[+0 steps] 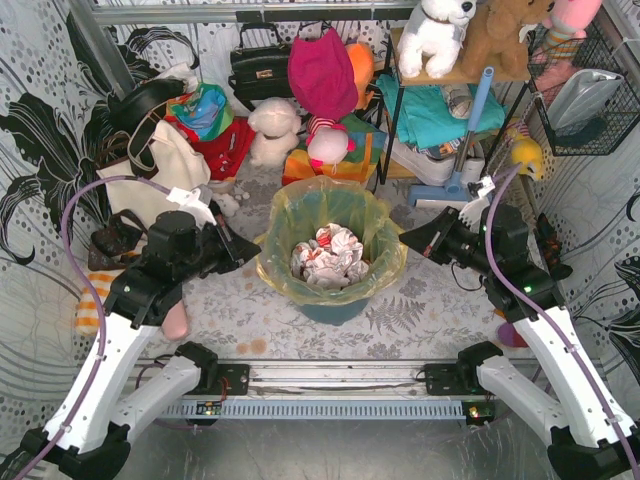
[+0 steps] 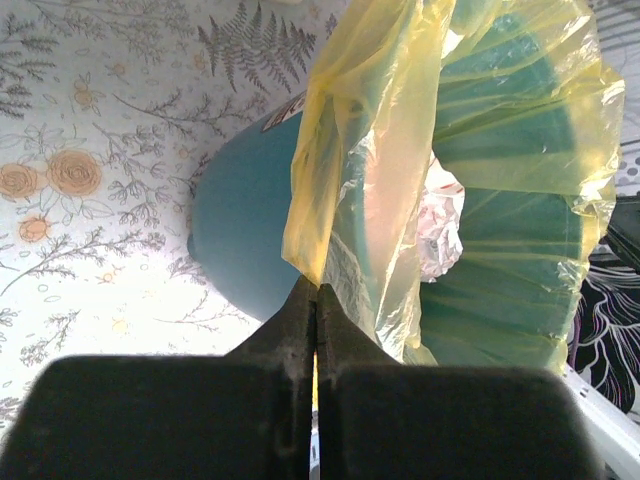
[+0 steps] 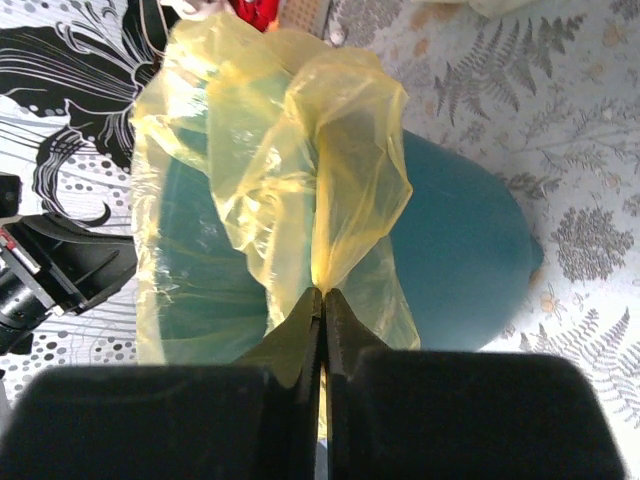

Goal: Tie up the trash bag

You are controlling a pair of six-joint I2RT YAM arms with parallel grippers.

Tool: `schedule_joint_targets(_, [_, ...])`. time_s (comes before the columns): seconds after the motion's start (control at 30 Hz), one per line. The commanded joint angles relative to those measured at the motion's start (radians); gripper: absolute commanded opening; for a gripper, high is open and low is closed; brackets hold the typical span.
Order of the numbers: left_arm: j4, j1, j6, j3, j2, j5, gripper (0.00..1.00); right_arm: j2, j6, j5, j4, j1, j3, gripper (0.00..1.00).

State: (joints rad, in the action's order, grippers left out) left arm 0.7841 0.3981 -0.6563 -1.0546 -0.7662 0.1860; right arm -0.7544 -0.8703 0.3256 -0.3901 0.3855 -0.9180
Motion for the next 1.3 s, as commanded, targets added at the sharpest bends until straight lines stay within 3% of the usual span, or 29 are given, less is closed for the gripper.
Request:
schedule_joint_targets(0.0, [0.03, -0.004, 0.031, 0.008, 0.018, 0.047, 0.0, 0.026, 0.022, 0.05, -0.04, -0.004, 0.02, 0.0])
schedule_joint_targets(0.53, [0.053, -0.004, 0.063, -0.146, -0.056, 0.167, 0.0, -0.061, -0.088, 0.171, 0.249, -0.004, -0.058, 0.0])
schedule_joint_targets(0.8, [-0.072, -0.004, 0.016, -0.2, -0.112, 0.329, 0.0, -0.124, -0.157, 0.239, 0.39, 0.01, -0.063, 0.0])
schedule_joint_targets(1.07, [-0.148, -0.002, -0.005, -0.165, -0.168, 0.447, 0.0, -0.284, -0.118, 0.148, 0.424, 0.242, -0.11, 0.0])
schedule_joint_targets(1.27, [-0.248, 0.001, -0.055, -0.115, -0.182, 0.486, 0.0, -0.363, -0.131, 0.115, 0.487, 0.322, -0.124, 0.0])
